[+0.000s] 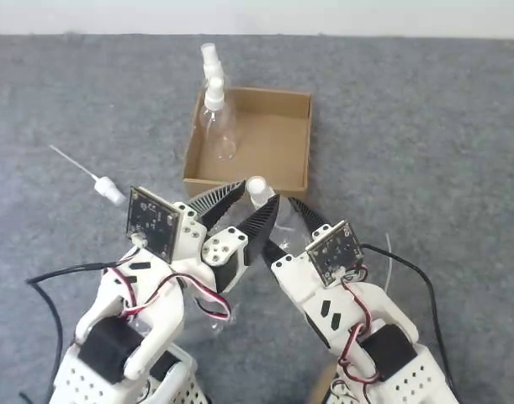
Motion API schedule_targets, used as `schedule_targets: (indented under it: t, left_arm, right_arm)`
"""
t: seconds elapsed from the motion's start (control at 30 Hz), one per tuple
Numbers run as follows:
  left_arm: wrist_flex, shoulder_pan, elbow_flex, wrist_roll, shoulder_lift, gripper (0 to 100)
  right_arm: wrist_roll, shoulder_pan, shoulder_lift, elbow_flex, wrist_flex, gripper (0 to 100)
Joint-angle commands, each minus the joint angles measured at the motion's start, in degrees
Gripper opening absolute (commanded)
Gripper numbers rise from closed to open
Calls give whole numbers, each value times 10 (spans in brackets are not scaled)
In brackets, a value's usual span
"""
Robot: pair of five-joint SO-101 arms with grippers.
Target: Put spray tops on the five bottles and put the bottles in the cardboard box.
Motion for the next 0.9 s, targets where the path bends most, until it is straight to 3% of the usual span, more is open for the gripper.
schedule_targets:
  t: [0.0, 0.5, 0.87]
  left_arm:
    - [3, -6, -44, -7, -4, 160]
    - [5, -152, -97, -6, -4, 160]
    - [16, -216, 2, -3, -4, 160]
  right_arm:
    - [-3, 7, -18, -34, -17, 90]
    - [-3, 9, -18, -25, -17, 94]
    - [-6, 5, -18, -27, -17, 95]
